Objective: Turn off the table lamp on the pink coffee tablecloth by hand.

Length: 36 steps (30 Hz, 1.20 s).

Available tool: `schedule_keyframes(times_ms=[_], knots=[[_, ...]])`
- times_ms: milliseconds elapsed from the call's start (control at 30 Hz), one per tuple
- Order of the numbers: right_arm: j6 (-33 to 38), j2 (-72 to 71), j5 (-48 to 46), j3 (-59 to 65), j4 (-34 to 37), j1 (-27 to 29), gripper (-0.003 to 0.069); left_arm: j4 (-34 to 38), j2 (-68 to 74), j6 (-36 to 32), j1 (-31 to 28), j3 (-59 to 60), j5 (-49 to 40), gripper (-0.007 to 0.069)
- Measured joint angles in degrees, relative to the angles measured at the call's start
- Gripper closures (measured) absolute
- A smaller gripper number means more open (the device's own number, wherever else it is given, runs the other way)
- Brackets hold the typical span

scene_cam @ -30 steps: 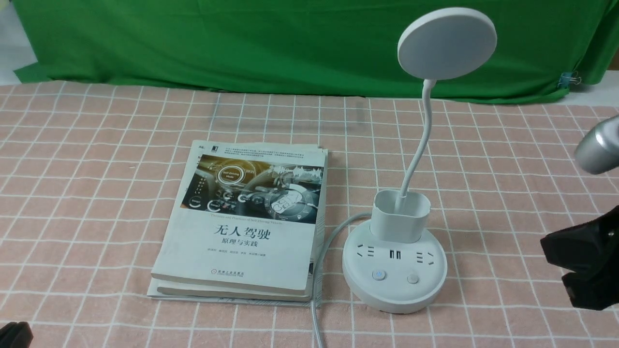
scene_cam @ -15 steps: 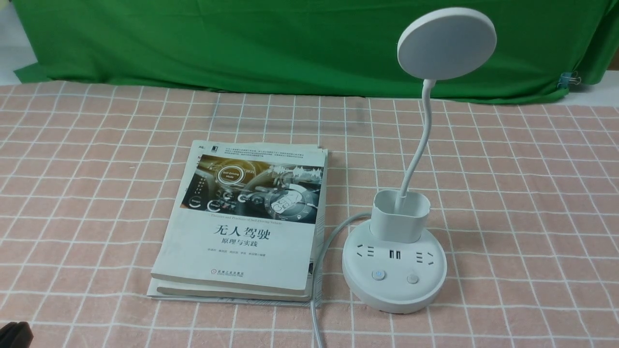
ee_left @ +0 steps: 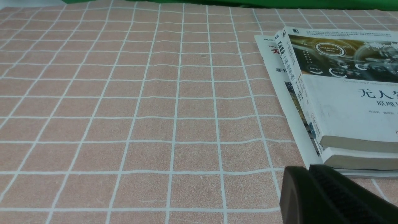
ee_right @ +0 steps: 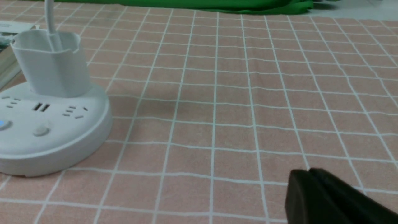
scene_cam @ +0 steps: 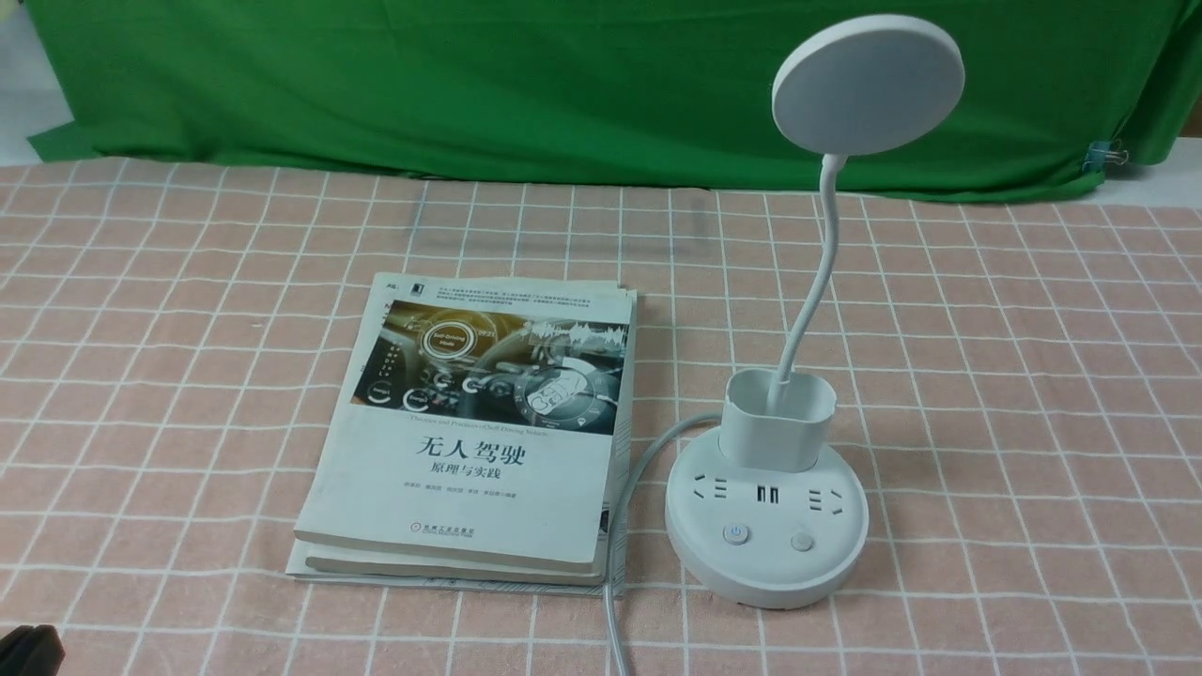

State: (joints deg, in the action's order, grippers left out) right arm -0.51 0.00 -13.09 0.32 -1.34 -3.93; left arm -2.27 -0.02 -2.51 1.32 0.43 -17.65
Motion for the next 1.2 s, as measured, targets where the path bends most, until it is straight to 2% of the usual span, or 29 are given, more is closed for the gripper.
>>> schedule_keyframes(times_ms=[1200], knots=[[0.11, 0.0, 0.0, 0.0, -0.04, 0.0, 0.0543, 0.0, 0.0, 0.0, 0.0, 0.0, 0.0, 0.0618]])
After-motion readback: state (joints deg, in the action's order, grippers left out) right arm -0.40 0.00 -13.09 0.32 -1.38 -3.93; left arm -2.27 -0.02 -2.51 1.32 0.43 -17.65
